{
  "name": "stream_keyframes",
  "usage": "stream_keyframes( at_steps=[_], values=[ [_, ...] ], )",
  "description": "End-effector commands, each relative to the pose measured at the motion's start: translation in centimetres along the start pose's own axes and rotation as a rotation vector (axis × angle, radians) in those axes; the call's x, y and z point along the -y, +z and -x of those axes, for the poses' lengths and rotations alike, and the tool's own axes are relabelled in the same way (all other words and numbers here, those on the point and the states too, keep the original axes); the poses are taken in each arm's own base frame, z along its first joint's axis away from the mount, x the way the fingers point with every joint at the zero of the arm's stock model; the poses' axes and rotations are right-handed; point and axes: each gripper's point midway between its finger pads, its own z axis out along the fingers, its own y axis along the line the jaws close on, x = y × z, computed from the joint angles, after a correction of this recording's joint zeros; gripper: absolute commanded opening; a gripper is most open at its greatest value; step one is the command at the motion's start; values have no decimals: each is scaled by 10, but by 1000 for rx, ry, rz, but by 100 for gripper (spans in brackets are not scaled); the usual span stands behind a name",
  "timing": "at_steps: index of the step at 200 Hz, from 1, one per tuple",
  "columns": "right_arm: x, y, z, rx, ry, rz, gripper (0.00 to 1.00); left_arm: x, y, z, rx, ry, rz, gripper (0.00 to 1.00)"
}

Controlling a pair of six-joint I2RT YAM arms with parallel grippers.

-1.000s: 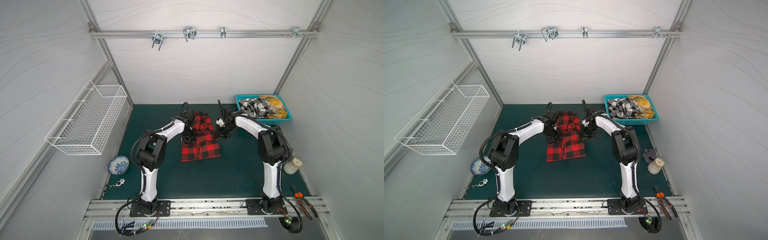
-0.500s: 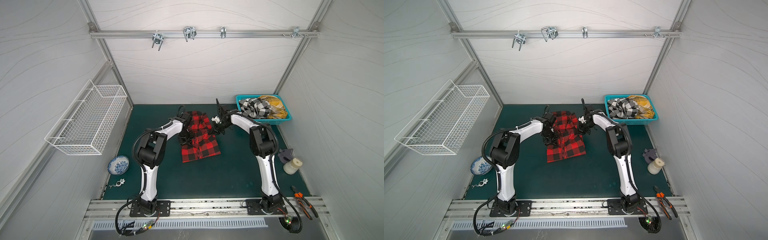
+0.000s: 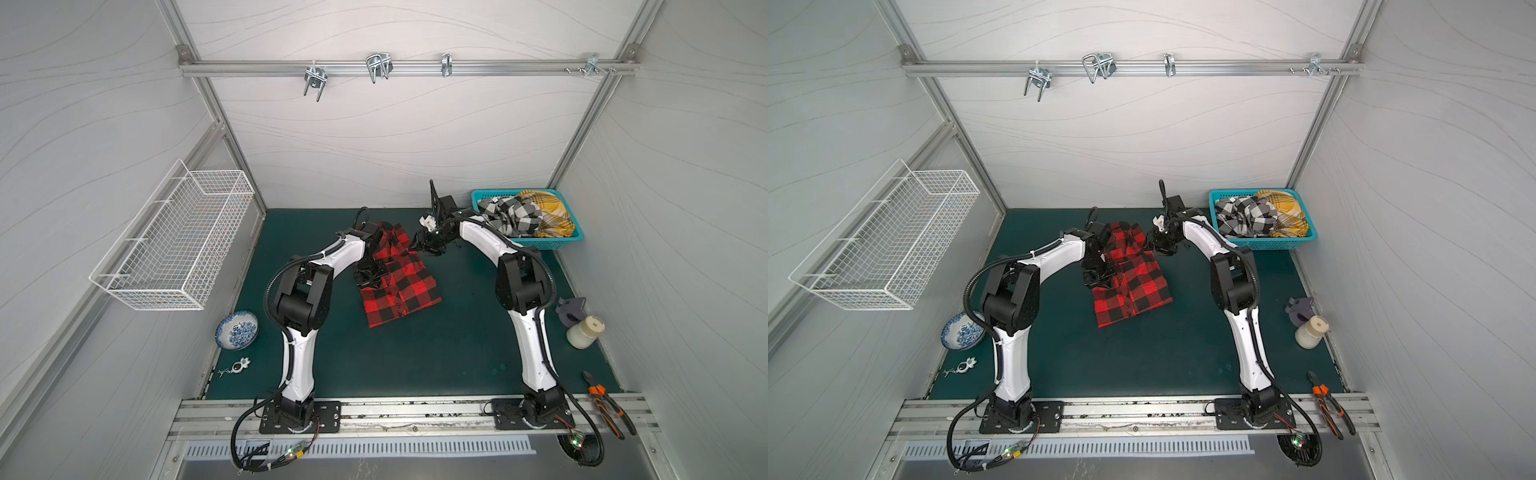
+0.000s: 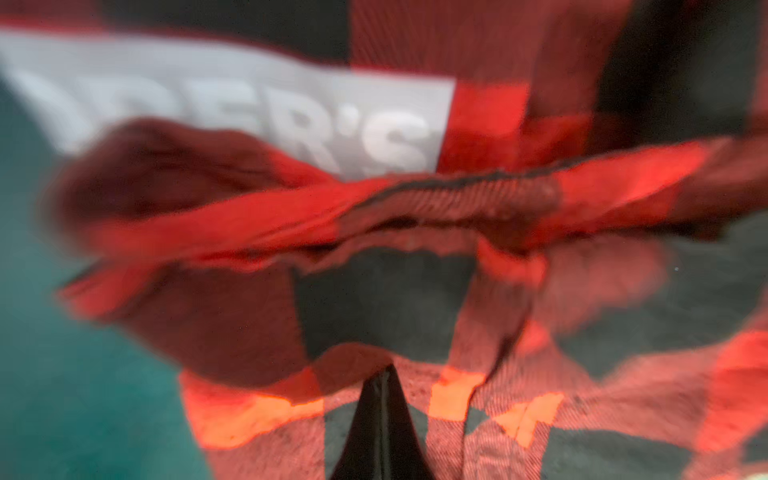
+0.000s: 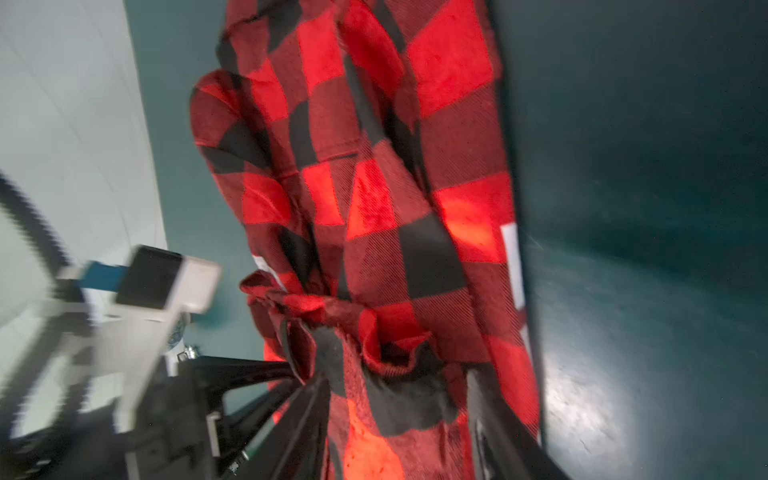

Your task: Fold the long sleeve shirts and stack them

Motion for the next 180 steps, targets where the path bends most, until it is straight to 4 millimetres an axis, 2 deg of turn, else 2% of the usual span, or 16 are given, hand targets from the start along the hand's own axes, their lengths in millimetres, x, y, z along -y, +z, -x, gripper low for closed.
stream_keyframes(
  at_steps=[1,18,27,49,67,83,99,112,141,159,164,180],
  values=[
    [-8,-42,-14,16,-25,-44,58,19,-51,16,102,-31,-64,7],
    [-11,-60,-32,13,-35,-68,57,43,-66,22,122,-28,-132,12],
    [-10,-67,-41,15,-32,-80,57,53,-64,24,114,-17,-151,13],
    [-9,-75,-66,-6,-29,-99,51,74,-43,20,48,-5,-199,14],
    [-10,-71,-88,-24,-24,-70,42,71,-20,19,9,-24,-184,12],
    [-10,-59,-105,-61,-15,-42,29,60,-9,24,11,-38,-138,10],
    [-11,-43,-113,-90,-23,-36,25,44,-3,34,25,-64,-95,10],
    [-11,-27,-111,-102,-27,-34,24,33,-1,44,34,-88,-80,10],
    [12,15,-95,-143,25,-57,21,14,4,56,35,-102,-38,9],
    [21,37,-88,-170,54,-56,22,6,0,60,50,-104,-16,14],
    [22,44,-89,-185,55,-57,23,11,-10,66,76,-97,-30,16],
    [23,61,-93,-224,62,-59,26,21,-25,63,101,-82,-60,24]
  ],
)
